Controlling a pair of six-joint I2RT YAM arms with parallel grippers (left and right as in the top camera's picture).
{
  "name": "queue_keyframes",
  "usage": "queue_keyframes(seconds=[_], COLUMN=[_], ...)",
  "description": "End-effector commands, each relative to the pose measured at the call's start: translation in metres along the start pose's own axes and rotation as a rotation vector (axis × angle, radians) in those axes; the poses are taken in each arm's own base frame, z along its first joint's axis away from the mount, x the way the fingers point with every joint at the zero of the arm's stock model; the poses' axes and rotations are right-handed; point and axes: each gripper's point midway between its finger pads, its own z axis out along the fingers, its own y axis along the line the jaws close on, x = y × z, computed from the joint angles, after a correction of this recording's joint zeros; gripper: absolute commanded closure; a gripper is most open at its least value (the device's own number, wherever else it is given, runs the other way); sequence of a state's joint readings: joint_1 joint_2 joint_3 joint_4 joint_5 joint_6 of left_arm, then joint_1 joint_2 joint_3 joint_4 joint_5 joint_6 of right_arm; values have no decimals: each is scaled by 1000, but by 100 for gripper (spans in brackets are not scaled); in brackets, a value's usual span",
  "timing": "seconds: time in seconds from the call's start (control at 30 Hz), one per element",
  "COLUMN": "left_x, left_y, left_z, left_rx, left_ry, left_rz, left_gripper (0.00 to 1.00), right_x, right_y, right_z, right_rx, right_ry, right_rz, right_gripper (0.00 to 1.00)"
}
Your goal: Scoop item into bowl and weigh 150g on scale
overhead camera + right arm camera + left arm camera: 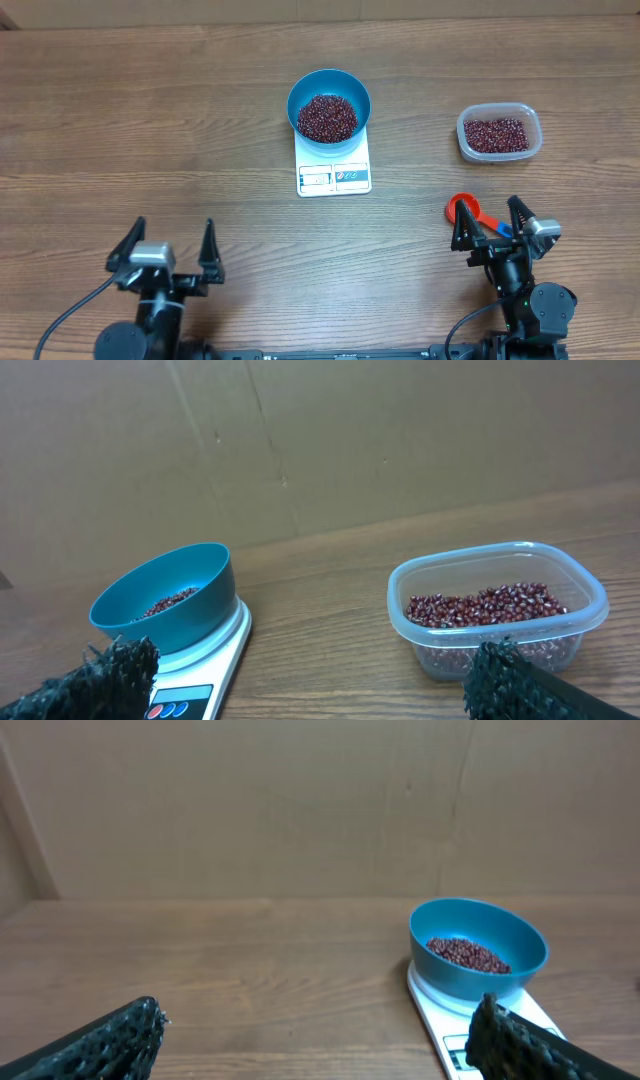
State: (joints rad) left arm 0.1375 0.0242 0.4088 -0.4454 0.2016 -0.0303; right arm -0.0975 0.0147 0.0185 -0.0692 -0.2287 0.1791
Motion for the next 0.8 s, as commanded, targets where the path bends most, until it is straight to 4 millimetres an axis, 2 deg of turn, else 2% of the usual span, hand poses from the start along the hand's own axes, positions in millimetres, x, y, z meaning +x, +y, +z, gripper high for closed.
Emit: queue_keyframes(seconds=[0.0, 0.13, 0.37, 0.6, 0.77], left_x=[19, 37, 56, 90, 91], left_y=[1, 4, 13, 15, 15], left_z=[10, 20, 30, 43, 46], left_rx=[3, -8, -63, -60, -63], left_ry=[1, 14, 17, 35, 4], left_rz=[2, 2, 5, 4, 18], left_gripper=[0, 0, 0, 0, 0], right_x=[1, 1, 1, 1, 1], right_y=[0, -1, 0, -1, -1], right_z=[0, 0, 0, 0, 0], right_rx=[1, 2, 1, 2, 2], right_ry=[-7, -7, -7, -7, -7], right_rz=[-2, -2, -2, -2, -2], right_gripper=[0, 0, 0, 0, 0])
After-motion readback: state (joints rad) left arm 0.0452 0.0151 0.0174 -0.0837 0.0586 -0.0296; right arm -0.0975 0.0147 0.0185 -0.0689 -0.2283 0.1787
